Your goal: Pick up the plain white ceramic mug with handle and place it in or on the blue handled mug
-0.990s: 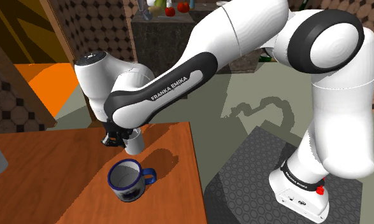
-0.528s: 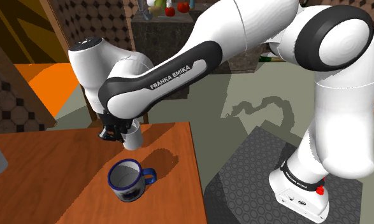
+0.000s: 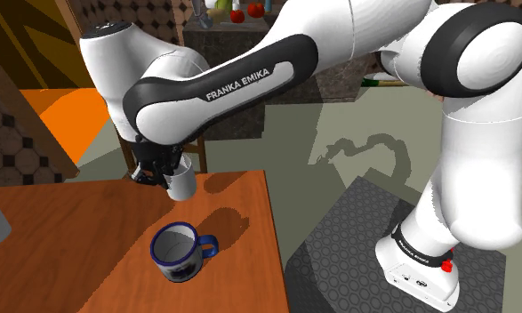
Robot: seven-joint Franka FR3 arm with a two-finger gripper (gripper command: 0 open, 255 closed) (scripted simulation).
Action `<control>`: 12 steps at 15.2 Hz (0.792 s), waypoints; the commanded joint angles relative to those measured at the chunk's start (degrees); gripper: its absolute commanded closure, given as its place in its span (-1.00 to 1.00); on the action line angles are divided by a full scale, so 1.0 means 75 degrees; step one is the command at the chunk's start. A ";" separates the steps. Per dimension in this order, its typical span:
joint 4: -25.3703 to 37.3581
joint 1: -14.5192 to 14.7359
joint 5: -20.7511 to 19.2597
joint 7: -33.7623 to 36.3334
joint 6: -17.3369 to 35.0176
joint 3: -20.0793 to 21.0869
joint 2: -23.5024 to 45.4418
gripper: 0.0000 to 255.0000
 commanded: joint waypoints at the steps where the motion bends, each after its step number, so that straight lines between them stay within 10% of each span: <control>1: 0.0113 -0.0002 0.0041 -0.0027 -0.0180 0.0021 -0.0072 1.00; 12: 0.1060 0.0061 0.0150 -0.0156 -0.1236 0.0079 -0.0206 1.00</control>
